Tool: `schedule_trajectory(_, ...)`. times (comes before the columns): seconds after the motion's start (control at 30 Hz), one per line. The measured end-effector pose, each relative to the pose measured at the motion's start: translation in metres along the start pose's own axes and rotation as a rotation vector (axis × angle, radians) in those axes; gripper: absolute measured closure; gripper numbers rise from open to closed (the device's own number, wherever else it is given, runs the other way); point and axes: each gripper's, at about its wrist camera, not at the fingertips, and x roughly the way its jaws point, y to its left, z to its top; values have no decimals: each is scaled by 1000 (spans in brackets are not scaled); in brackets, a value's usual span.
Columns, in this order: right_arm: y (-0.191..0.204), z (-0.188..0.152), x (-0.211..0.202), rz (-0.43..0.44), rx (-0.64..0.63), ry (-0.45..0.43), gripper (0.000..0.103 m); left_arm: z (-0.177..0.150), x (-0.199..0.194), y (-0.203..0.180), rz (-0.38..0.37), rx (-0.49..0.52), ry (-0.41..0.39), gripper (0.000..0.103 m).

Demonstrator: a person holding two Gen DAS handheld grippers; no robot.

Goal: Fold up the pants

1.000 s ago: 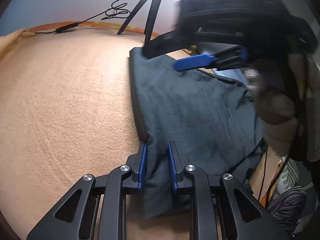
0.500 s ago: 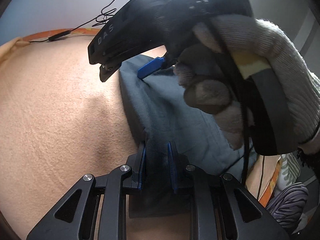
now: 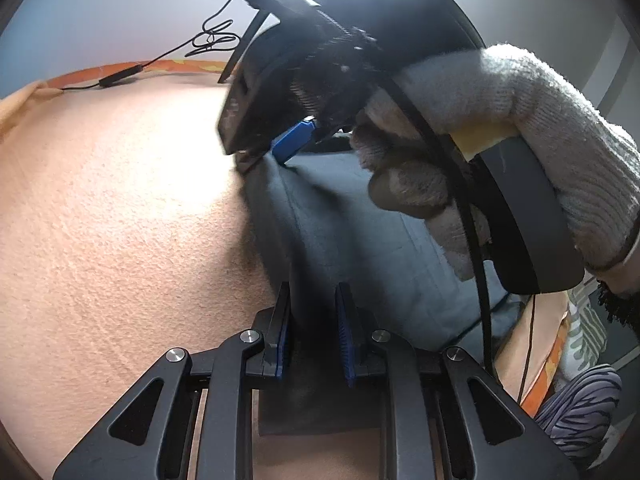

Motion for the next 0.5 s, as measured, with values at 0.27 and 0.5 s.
schedule_trajectory(0.27,-20,-9,-11,74,48,-36,98,-2,4,5,62,-15,27,73)
schedule_trajectory(0.5,-38,-17,-26,143,104,-78,100,-3,9,6,43,-37,41,74)
